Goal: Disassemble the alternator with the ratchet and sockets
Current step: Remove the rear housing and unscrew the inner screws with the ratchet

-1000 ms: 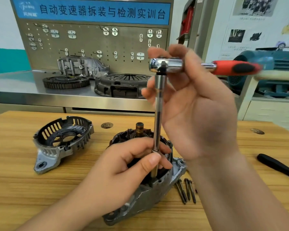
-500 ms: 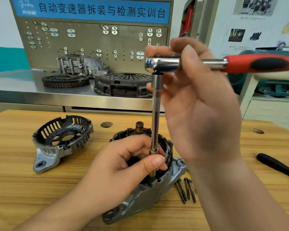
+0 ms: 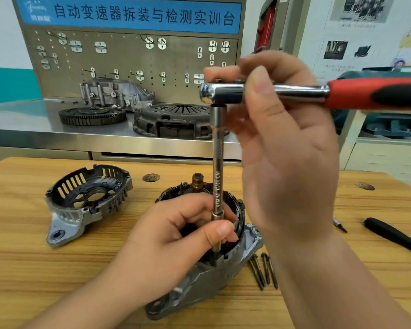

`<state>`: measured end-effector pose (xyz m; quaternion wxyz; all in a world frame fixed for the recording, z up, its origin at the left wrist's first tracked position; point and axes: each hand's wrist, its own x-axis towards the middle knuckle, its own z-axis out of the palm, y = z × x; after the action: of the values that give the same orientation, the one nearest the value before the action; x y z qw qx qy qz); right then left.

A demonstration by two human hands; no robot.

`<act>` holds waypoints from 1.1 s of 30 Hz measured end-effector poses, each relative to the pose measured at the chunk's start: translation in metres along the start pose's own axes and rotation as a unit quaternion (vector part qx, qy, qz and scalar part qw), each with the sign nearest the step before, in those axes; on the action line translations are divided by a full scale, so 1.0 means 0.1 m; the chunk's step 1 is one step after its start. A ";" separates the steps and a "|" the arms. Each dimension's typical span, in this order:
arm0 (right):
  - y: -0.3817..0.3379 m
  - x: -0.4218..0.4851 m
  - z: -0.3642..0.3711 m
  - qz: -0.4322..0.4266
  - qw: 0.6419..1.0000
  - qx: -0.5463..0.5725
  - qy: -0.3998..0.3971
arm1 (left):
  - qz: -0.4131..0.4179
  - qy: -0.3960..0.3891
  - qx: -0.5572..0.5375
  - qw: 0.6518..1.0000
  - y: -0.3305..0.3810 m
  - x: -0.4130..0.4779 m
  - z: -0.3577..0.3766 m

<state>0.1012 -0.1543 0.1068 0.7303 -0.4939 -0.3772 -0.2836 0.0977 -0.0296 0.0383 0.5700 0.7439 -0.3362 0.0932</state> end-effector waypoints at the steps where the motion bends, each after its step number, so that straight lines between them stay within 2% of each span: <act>1: -0.02 0.02 0.00 0.073 0.994 0.079 -0.006 | 0.000 -0.009 -0.005 1.000 0.00 0.00 0.00; 2: -0.01 0.03 -0.01 0.138 0.978 0.157 -0.015 | 0.001 -0.019 -0.006 1.000 0.00 0.00 0.00; 4: 0.01 0.05 -0.06 0.214 0.937 0.276 -0.023 | 0.001 -0.027 -0.009 1.000 0.01 0.00 0.01; 6: 0.02 0.06 -0.06 0.239 0.917 0.318 -0.016 | 0.002 -0.017 -0.013 1.000 0.01 0.00 0.02; 7: 0.04 0.06 -0.07 0.230 0.924 0.307 -0.013 | 0.002 -0.010 -0.014 1.000 0.01 0.00 0.02; 9: 0.03 0.04 -0.04 0.163 0.962 0.220 -0.008 | 0.003 0.002 -0.003 1.000 0.01 0.00 0.02; 11: 0.02 0.01 -0.02 0.019 0.999 0.046 0.001 | 0.004 0.011 0.012 1.000 0.01 0.00 0.02; 13: 0.04 -0.02 0.00 -0.110 0.989 -0.103 -0.005 | 0.000 0.009 0.015 1.000 0.02 0.00 0.02; 14: 0.06 -0.03 -0.01 -0.125 0.985 -0.118 0.000 | 0.001 0.006 0.017 1.000 0.02 0.00 0.02; 15: 0.06 -0.03 -0.01 -0.092 0.992 -0.087 0.016 | 0.000 0.004 0.018 1.000 0.02 -0.01 0.01; 17: 0.02 0.00 0.01 0.050 0.997 0.055 0.027 | -0.006 -0.003 0.006 1.000 0.02 -0.01 0.01; 19: 0.03 0.03 -0.03 0.175 0.963 0.206 0.010 | -0.009 -0.018 -0.011 1.000 0.03 -0.01 0.01; 21: 0.03 0.05 -0.06 0.234 0.927 0.292 -0.005 | -0.007 -0.021 -0.013 1.000 0.03 -0.01 0.02; 23: 0.04 0.05 -0.07 0.232 0.927 0.296 -0.014 | -0.002 -0.010 -0.005 1.000 0.03 0.00 0.03; 24: 0.04 0.04 -0.06 0.203 0.944 0.260 -0.016 | 0.001 -0.003 0.000 1.000 0.03 0.00 0.03; 26: 0.02 0.02 -0.04 0.079 0.992 0.101 -0.013 | -0.002 0.010 0.003 1.000 0.02 -0.01 0.02; 27: 0.02 0.01 -0.04 -0.007 1.000 0.000 -0.009 | -0.009 0.015 0.003 1.000 0.02 -0.01 0.02; 29: 0.05 -0.01 -0.04 -0.121 0.985 -0.124 -0.012 | -0.017 0.019 0.008 1.000 0.01 -0.01 0.02; 30: 0.06 -0.01 -0.04 -0.115 0.986 -0.118 -0.003 | -0.017 0.018 0.009 1.000 0.01 -0.01 0.03; 31: 0.05 0.00 -0.03 -0.069 0.995 -0.075 0.014 | -0.016 0.015 0.008 1.000 0.01 -0.01 0.02; 33: 0.02 0.03 -0.03 0.076 0.994 0.070 0.022 | -0.012 0.001 0.003 1.000 0.00 -0.01 0.01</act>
<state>0.1050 -0.1567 0.1075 0.7905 -0.4622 -0.3419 -0.2111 0.0964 -0.0302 0.0373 0.5689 0.7497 -0.3265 0.0879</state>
